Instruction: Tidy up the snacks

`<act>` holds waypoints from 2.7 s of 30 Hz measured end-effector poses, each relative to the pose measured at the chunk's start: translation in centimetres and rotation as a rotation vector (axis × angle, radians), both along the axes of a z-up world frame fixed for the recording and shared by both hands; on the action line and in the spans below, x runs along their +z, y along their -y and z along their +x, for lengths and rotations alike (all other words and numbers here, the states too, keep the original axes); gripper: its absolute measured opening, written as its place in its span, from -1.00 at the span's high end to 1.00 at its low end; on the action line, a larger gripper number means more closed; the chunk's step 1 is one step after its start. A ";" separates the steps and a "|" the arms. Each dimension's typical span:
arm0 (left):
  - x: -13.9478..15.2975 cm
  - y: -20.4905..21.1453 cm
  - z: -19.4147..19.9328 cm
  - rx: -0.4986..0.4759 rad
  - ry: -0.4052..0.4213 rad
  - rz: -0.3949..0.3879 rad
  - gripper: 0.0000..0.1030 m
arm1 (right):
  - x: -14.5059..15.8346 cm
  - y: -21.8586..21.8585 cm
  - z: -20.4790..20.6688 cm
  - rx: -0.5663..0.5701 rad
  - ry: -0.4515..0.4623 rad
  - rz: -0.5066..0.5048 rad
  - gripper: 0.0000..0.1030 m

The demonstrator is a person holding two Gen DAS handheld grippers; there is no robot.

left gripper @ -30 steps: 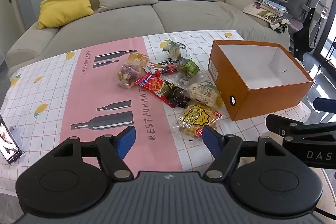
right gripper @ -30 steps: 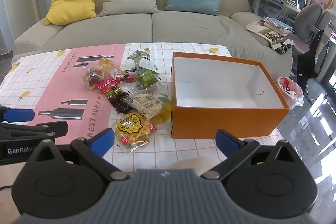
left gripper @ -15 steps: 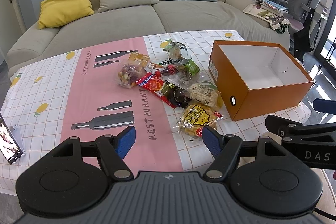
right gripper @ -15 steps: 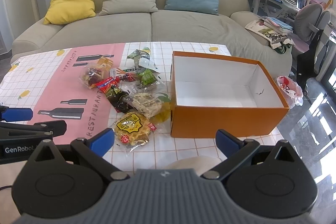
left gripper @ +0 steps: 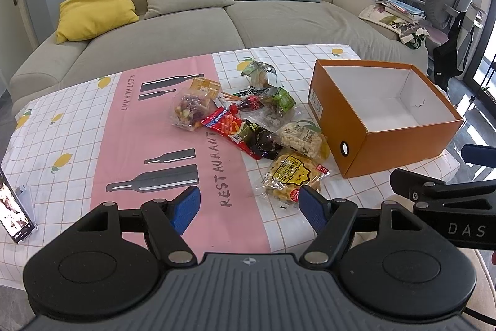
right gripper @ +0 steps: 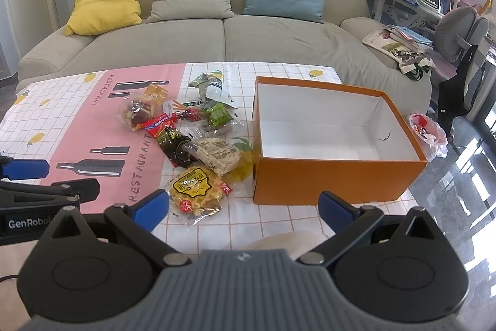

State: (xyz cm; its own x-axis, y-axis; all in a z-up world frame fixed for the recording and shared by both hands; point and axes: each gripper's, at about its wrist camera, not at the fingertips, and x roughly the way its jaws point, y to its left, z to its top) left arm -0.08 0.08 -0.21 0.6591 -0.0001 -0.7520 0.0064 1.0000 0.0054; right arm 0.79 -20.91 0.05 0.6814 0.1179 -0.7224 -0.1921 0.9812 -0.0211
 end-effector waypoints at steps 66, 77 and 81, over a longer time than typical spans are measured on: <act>-2.0 -0.6 2.5 -0.038 -0.042 -0.077 -0.13 | -4.3 0.1 2.4 -0.007 -0.024 0.090 -0.81; -5.3 0.2 6.5 -0.132 -0.127 -0.090 -0.51 | -9.0 0.6 7.2 -0.045 -0.175 0.061 0.05; -7.0 0.5 8.2 -0.156 -0.175 -0.081 -0.54 | -10.6 0.9 9.1 -0.065 -0.220 0.054 0.05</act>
